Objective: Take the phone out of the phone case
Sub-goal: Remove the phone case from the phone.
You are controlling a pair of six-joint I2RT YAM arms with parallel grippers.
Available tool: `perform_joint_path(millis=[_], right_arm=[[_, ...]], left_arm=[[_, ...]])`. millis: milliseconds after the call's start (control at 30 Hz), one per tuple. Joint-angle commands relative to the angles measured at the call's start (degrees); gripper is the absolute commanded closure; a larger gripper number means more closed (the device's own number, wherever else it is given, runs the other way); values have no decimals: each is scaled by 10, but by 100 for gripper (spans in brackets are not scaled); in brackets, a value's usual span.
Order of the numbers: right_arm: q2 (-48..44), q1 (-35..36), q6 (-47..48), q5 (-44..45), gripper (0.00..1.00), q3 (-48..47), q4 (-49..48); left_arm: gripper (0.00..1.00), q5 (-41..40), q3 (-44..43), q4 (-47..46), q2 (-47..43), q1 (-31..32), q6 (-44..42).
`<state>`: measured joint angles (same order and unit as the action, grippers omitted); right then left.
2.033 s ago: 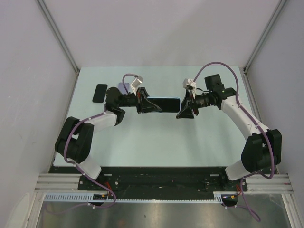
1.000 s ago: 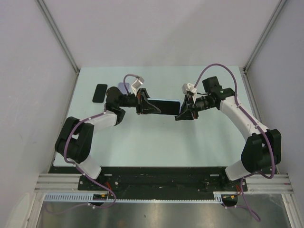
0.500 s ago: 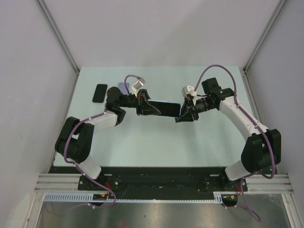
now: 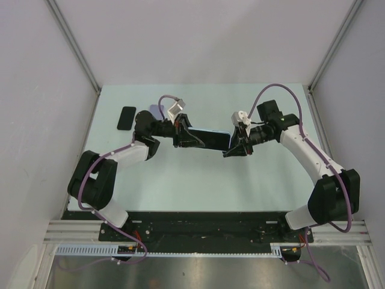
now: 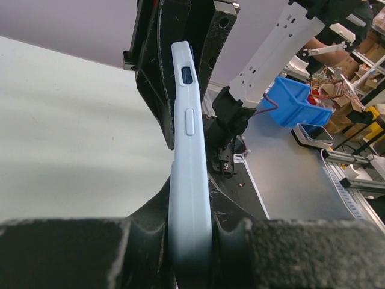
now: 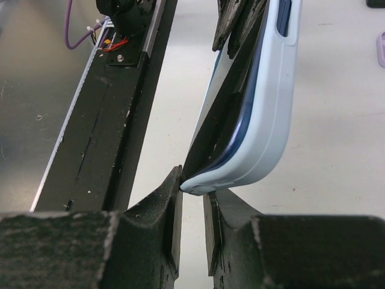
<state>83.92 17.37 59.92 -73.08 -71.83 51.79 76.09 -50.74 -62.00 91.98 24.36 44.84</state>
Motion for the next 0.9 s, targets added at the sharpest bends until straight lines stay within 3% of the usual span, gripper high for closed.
perform_joint_path(millis=[0, 400, 867], right_arm=[[-15, 0, 30, 36, 84, 12, -65], [-41, 2, 85, 58, 85, 44, -80], [-60, 2, 69, 92, 85, 86, -158]], left_arm=[[100, 81, -15, -30, -44, 46, 17], [100, 107, -9, -30, -54, 69, 19], [100, 131, -1, -30, -64, 94, 17]])
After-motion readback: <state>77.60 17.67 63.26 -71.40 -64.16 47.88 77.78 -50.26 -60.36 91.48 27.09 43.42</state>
